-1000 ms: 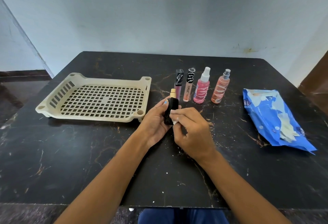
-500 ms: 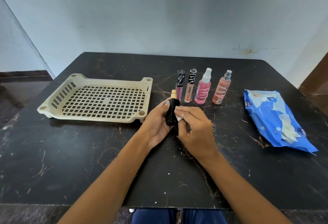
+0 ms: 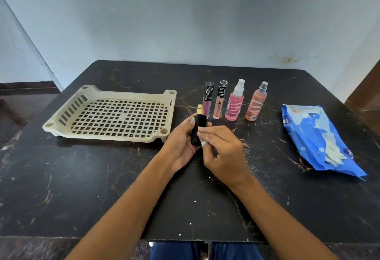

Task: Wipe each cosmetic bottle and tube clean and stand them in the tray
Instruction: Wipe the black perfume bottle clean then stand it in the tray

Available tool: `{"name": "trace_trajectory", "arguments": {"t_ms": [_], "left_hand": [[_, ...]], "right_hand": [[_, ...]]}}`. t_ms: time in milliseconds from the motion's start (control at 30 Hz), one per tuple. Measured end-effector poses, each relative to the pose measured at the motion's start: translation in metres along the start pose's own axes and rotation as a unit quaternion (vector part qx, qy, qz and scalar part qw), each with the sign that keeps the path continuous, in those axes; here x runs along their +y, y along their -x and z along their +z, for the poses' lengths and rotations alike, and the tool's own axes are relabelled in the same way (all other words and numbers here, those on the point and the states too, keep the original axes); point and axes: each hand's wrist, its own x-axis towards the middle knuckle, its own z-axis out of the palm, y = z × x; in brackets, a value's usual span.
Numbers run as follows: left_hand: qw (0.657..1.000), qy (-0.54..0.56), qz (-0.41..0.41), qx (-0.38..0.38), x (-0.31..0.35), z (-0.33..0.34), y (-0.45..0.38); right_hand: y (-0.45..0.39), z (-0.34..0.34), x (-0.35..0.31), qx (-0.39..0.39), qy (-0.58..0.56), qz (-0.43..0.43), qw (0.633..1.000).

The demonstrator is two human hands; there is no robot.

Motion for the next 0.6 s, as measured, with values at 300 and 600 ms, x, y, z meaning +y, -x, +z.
{"name": "trace_trajectory", "arguments": {"t_ms": [300,600], "left_hand": [[1.000,-0.002,0.000,-0.001,-0.0002,0.0002,0.0002],[1.000,0.012,-0.007,0.010,0.0014,0.0012,0.0007]], "right_hand": [[-0.0008,-0.0008,0.0001,0.008,-0.005,0.012,1.000],[-0.0005,-0.0002,0.0005,0.003,-0.005,0.017,1.000]]}}
